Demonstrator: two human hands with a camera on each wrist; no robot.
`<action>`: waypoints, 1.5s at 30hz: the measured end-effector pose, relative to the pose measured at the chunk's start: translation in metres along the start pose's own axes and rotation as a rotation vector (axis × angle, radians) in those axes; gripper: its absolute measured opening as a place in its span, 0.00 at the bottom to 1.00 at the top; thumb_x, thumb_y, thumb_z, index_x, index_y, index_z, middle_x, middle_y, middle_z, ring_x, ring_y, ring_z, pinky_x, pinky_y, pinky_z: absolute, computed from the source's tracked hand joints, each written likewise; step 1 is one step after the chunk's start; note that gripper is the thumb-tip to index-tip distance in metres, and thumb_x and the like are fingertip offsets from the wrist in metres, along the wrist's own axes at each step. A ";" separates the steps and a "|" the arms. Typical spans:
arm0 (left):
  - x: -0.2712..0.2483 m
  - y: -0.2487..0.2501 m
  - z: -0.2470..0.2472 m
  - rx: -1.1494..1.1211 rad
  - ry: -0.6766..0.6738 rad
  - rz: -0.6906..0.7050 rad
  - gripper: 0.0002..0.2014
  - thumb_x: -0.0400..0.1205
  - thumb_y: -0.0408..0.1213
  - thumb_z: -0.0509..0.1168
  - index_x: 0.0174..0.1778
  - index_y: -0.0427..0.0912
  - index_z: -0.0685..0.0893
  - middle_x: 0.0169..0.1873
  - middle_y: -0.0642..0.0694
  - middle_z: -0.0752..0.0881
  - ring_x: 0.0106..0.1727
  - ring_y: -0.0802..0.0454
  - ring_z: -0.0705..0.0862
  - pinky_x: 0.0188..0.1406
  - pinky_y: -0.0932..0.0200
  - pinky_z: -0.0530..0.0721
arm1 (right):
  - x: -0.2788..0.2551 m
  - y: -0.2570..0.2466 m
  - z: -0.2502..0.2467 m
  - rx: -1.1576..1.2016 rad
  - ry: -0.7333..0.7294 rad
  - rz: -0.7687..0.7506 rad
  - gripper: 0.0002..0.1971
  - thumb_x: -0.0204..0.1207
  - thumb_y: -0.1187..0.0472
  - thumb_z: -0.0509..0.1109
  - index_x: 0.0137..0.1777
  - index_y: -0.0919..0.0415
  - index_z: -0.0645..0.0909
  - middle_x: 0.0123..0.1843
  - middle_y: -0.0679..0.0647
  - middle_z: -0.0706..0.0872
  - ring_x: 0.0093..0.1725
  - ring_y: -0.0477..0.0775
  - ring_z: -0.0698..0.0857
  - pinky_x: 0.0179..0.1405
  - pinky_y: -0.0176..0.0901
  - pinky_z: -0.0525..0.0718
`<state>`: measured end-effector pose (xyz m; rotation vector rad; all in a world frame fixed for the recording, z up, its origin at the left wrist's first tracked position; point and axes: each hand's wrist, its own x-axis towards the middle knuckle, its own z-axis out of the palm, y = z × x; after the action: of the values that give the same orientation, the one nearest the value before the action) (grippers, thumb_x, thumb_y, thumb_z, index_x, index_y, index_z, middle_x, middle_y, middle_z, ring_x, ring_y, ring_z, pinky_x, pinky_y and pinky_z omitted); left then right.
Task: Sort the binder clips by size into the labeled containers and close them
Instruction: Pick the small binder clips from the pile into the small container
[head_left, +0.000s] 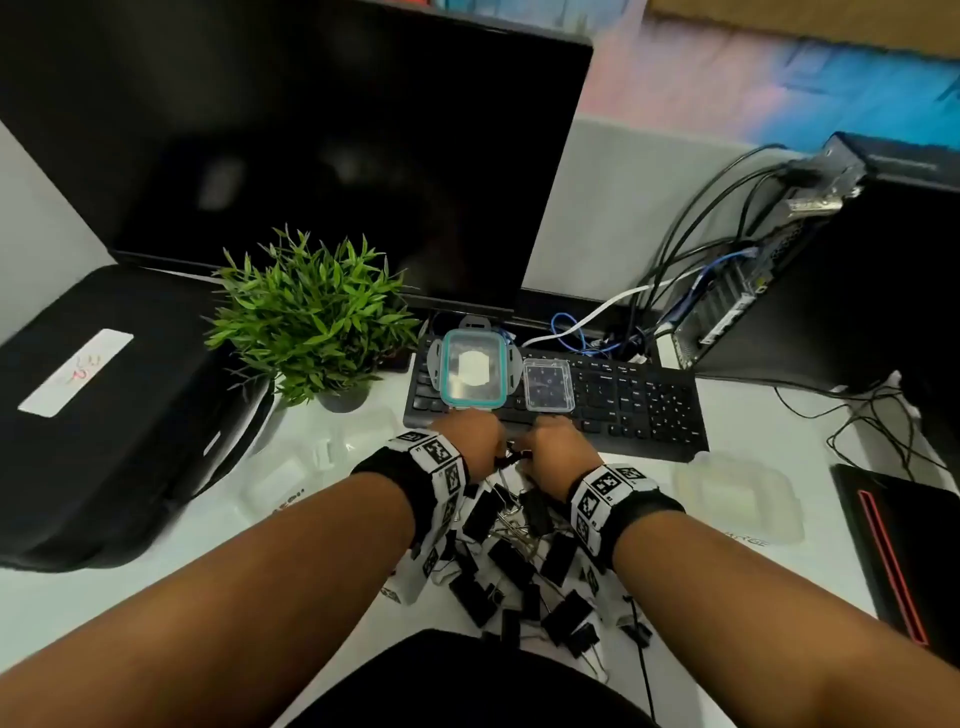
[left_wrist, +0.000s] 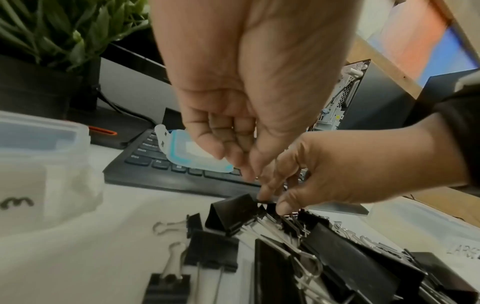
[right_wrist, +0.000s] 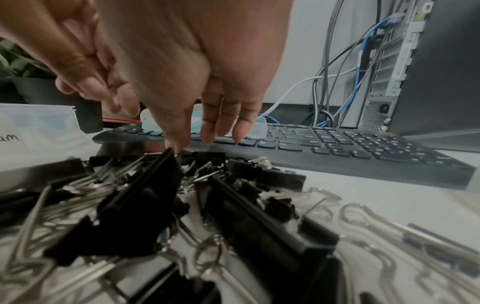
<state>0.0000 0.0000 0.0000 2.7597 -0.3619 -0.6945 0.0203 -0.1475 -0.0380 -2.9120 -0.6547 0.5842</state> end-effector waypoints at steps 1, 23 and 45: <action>0.001 -0.001 0.001 0.003 -0.014 -0.005 0.11 0.79 0.38 0.64 0.53 0.46 0.89 0.51 0.43 0.88 0.50 0.44 0.85 0.53 0.50 0.85 | 0.002 -0.001 0.000 -0.013 -0.020 0.005 0.16 0.77 0.59 0.67 0.64 0.53 0.84 0.58 0.59 0.80 0.65 0.62 0.74 0.62 0.48 0.76; 0.007 -0.020 0.027 -0.042 -0.015 -0.034 0.20 0.78 0.32 0.65 0.66 0.50 0.81 0.62 0.45 0.81 0.63 0.45 0.80 0.61 0.53 0.80 | 0.012 -0.004 0.008 0.087 0.009 0.072 0.13 0.74 0.70 0.63 0.57 0.61 0.81 0.57 0.61 0.82 0.56 0.62 0.83 0.52 0.46 0.79; -0.008 -0.018 0.016 -0.423 0.299 -0.162 0.08 0.80 0.38 0.67 0.51 0.43 0.88 0.47 0.45 0.88 0.49 0.49 0.85 0.50 0.60 0.81 | 0.004 -0.008 -0.013 1.015 0.091 0.124 0.10 0.73 0.74 0.73 0.37 0.59 0.83 0.31 0.52 0.85 0.27 0.40 0.84 0.36 0.33 0.85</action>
<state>-0.0115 0.0164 -0.0160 2.4465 0.0684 -0.3330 0.0250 -0.1388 -0.0259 -2.0013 -0.0851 0.5614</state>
